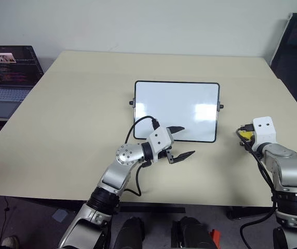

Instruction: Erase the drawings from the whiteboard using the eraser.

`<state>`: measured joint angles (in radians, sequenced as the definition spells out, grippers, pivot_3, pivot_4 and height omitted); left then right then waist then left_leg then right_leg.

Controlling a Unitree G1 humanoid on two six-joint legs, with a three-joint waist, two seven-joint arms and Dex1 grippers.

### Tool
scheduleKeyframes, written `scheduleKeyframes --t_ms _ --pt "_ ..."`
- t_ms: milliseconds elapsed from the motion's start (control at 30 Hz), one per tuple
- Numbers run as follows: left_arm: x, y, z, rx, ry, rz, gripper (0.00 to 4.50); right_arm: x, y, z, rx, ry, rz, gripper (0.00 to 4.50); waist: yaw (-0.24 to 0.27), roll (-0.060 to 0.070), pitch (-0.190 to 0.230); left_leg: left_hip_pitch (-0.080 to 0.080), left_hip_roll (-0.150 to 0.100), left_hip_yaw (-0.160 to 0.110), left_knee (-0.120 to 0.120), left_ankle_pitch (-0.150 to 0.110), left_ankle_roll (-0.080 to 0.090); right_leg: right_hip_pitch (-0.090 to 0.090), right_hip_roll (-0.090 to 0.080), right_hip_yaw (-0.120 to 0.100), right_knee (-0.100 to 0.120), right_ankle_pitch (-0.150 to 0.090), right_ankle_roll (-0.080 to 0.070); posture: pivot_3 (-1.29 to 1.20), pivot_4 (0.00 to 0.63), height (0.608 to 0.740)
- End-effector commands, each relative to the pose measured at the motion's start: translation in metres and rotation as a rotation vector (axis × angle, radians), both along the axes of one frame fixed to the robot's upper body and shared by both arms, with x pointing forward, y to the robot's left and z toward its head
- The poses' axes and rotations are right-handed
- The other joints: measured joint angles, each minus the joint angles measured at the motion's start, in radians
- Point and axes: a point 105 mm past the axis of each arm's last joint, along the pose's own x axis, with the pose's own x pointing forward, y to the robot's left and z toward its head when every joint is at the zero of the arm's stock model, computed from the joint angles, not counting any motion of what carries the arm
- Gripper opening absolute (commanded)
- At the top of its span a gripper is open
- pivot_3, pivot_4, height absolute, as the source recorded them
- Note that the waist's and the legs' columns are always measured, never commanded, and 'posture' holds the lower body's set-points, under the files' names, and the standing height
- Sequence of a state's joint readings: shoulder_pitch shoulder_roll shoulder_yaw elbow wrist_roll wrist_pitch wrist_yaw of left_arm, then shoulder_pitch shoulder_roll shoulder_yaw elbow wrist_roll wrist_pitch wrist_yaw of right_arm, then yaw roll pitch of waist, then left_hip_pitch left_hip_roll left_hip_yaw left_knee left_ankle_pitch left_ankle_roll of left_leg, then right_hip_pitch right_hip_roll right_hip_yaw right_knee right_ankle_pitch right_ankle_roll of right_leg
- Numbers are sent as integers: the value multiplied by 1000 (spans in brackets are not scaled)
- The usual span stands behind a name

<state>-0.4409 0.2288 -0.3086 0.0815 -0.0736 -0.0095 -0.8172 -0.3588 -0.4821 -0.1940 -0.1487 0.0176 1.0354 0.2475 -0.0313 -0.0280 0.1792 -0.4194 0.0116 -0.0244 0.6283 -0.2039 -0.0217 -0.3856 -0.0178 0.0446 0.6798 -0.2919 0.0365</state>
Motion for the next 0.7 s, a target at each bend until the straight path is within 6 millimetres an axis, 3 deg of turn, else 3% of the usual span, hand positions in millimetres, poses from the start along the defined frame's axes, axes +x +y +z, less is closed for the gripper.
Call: scheduleKeyframes --t_ms 33,67,400,700 --pt "-3 -4 15 -28 -61 -16 4500 1 -6 9 -7 -28 -20 1138 0 0 0 0 0 0 0 0 0 0 0 0 0 0 0 0 150 740" --pt "-3 -4 15 -28 -61 -16 4500 1 -7 9 -7 -29 -21 1138 0 0 0 0 0 0 0 0 0 0 0 0 0 0 0 0 150 740" --pt "-2 -4 16 -30 -64 -13 4500 1 -9 12 -14 -37 -27 4482 0 0 0 0 0 0 0 0 0 0 0 0 0 0 0 0 150 740" --pt "0 -2 16 -28 -66 -7 4500 3 -11 14 -20 -47 -40 4482 0 0 0 0 0 0 0 0 0 0 0 0 0 0 0 0 150 740"
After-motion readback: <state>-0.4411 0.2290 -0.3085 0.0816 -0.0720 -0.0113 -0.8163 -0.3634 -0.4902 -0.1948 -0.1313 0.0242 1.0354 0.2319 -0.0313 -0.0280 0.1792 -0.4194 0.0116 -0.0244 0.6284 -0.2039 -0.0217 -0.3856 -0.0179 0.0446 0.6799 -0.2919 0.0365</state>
